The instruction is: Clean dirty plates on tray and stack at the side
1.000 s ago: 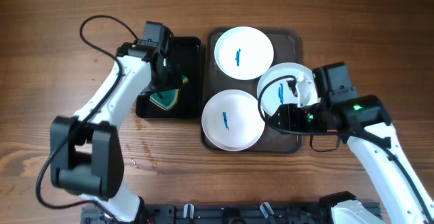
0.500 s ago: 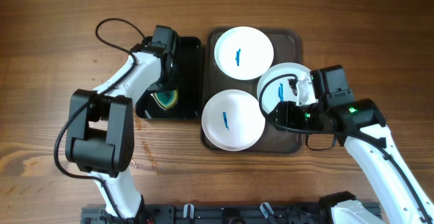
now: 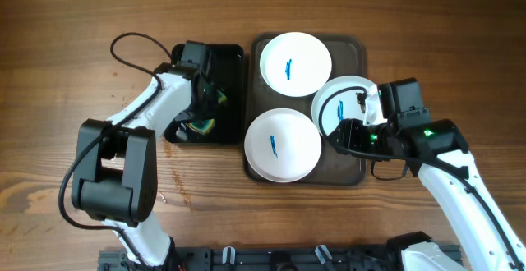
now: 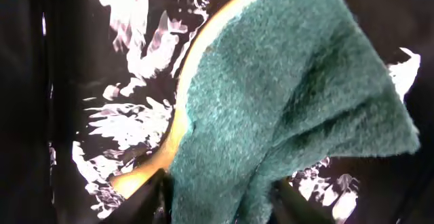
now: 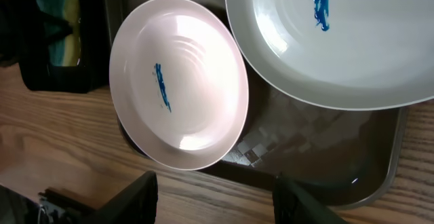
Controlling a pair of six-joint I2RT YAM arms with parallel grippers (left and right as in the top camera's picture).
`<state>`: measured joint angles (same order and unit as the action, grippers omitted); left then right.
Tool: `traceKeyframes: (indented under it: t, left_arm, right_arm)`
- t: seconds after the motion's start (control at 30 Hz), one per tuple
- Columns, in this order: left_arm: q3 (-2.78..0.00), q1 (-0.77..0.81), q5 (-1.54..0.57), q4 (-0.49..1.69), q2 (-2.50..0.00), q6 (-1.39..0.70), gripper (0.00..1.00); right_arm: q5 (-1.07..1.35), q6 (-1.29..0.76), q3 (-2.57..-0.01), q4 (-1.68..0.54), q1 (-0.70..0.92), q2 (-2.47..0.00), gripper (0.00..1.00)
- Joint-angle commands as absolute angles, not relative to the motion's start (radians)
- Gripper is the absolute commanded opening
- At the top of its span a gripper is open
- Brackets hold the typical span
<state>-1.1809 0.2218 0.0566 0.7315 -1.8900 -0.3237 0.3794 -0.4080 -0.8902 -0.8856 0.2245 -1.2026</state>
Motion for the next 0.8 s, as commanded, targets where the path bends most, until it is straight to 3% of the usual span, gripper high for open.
traceKeyframes:
  t: [0.0, 0.07, 0.17, 0.23, 0.37, 0.43, 0.47, 0.5, 0.53, 0.63, 0.77]
  left_arm:
    - [-1.164, 0.223, 0.068, 0.751, -1.889, -0.348, 0.68]
    - [-1.209, 0.221, 0.068, 0.807, -1.871, -0.356, 0.9]
    - [-1.269, 0.221, 0.035, 0.873, -1.832, -0.379, 0.91]
    - [-1.28, 0.221, 0.035, 0.901, -1.809, -0.432, 1.0]
    - [-1.282, 0.206, -0.06, 0.916, -1.752, -0.469, 1.0]
    - [-1.282, 0.19, -0.102, 0.919, -1.737, -0.54, 0.75]
    - [-1.281, 0.184, -0.112, 0.943, -1.737, -0.696, 0.82]
    - [-1.28, 0.183, -0.113, 0.967, -1.738, -0.846, 0.96]
    - [-1.275, 0.191, -0.119, 0.966, -1.74, -0.964, 1.0]
    - [-1.275, 0.21, -0.055, 0.943, -1.76, -1.095, 1.0]
    - [-1.275, 0.21, -0.047, 0.857, -1.814, -1.109, 0.96]
  right_arm:
    - [0.364, -0.421, -0.89, -0.888, 0.221, -1.201, 0.55]
    - [0.364, -0.421, -0.89, -0.891, 0.221, -1.201, 0.55]
    - [0.364, -0.421, -0.89, -0.891, 0.221, -1.201, 0.56]
    - [0.364, -0.422, -0.89, -0.895, 0.221, -1.201, 0.56]
    - [0.364, -0.422, -0.89, -0.898, 0.221, -1.201, 0.57]
    - [0.364, -0.422, -0.89, -0.899, 0.221, -1.201, 0.58]
    - [0.364, -0.422, -0.89, -0.9, 0.221, -1.201, 0.59]
    - [0.364, -0.421, -0.89, -0.9, 0.221, -1.201, 0.6]
    - [0.364, -0.422, -0.89, -0.899, 0.221, -1.201, 0.6]
    - [0.364, -0.422, -0.89, -0.909, 0.221, -1.201, 0.6]
    - [0.364, -0.422, -0.89, -0.92, 0.221, -1.201, 0.6]
